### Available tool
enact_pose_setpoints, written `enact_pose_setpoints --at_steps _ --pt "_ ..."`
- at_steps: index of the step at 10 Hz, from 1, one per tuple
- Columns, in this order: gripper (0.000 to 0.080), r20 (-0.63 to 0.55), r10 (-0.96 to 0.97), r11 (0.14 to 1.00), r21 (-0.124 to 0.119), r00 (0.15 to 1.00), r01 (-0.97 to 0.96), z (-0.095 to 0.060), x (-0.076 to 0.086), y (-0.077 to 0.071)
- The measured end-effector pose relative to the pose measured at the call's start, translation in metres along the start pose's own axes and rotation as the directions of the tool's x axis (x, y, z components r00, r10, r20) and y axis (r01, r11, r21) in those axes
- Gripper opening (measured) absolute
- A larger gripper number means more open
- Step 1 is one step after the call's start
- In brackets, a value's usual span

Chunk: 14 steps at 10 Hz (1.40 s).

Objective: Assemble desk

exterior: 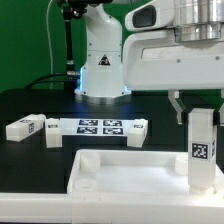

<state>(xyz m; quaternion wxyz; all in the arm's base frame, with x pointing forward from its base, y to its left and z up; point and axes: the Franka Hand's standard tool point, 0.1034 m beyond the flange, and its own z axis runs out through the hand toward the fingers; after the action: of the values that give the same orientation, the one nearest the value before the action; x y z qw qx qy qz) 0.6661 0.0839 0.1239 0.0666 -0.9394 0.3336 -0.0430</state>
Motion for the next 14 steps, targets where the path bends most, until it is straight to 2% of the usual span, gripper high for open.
enact_pose_setpoints --at_steps 3,5,9,11,12,13,14 --pt "0.0291 0.003 0.242 0.970 -0.002 0.970 -0.242 0.0003 0.0015 0.0029" --pt "0.0291 0.004 0.418 0.908 -0.005 0.908 -0.418 0.0004 0.0016 0.0049" --pt "0.0291 0.016 0.540 0.842 -0.009 0.842 -0.539 0.0003 0.0013 0.0060" --pt "0.0538 0.020 0.488 0.873 -0.006 0.872 -0.488 0.0011 -0.0001 0.0048" --pt "0.0538 0.022 0.460 0.888 -0.007 0.888 -0.460 0.0012 -0.0004 0.0048" --pt "0.0626 0.022 0.391 0.920 -0.008 0.920 -0.391 0.0016 -0.0014 0.0044" --pt "0.0642 0.027 0.267 0.964 -0.012 0.963 -0.267 0.0027 -0.0048 0.0031"
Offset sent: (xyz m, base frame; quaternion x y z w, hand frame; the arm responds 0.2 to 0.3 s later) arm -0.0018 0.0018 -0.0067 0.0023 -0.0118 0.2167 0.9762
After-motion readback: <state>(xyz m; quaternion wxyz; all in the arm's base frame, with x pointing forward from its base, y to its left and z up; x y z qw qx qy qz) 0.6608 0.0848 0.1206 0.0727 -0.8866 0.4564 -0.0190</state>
